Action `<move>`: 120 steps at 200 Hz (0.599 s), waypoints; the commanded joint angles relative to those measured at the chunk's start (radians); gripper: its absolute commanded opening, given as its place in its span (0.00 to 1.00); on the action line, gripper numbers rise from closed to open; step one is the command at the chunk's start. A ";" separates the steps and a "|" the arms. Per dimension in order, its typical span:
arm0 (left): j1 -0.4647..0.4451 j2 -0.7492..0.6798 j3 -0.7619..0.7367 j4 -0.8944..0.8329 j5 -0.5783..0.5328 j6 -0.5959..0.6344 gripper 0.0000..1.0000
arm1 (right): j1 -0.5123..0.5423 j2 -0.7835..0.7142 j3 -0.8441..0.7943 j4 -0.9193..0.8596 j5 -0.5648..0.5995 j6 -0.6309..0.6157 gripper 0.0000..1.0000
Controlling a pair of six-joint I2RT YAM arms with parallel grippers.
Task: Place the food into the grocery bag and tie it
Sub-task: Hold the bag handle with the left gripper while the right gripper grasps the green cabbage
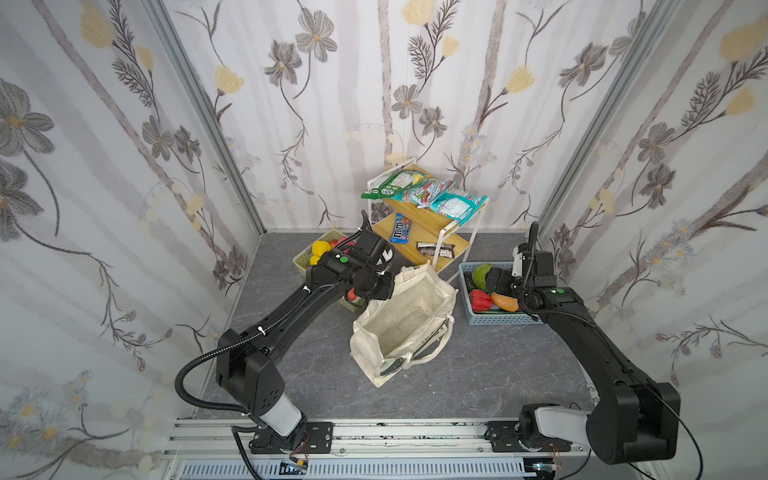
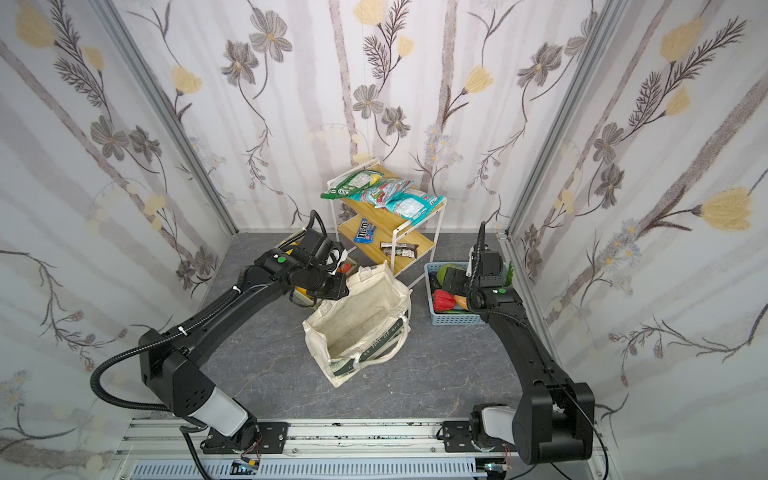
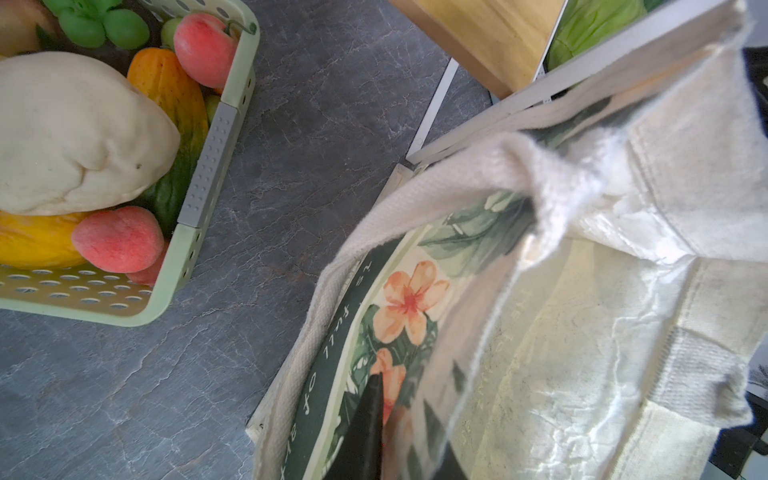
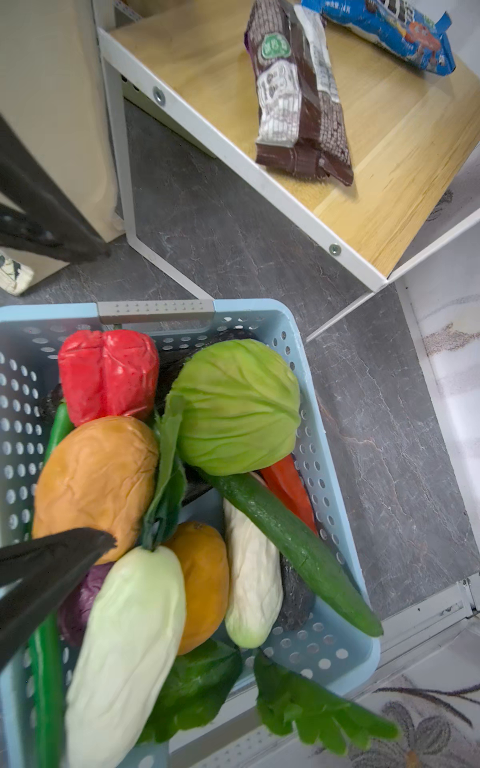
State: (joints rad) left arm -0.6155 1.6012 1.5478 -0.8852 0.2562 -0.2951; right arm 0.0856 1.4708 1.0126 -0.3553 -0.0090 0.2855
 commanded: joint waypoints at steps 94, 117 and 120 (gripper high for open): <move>-0.003 -0.004 -0.007 0.069 0.009 -0.006 0.14 | -0.020 0.333 0.192 0.095 -0.013 -0.075 1.00; -0.006 -0.003 -0.008 0.074 0.009 -0.003 0.14 | -0.021 0.370 0.214 0.098 -0.026 -0.076 1.00; -0.006 -0.004 -0.008 0.074 0.008 -0.001 0.14 | -0.020 0.375 0.217 0.099 -0.029 -0.076 1.00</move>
State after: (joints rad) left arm -0.6201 1.6012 1.5387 -0.8421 0.2634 -0.2947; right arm 0.0650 1.8145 1.2057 -0.3038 -0.0063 0.2260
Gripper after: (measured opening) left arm 0.144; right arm 0.996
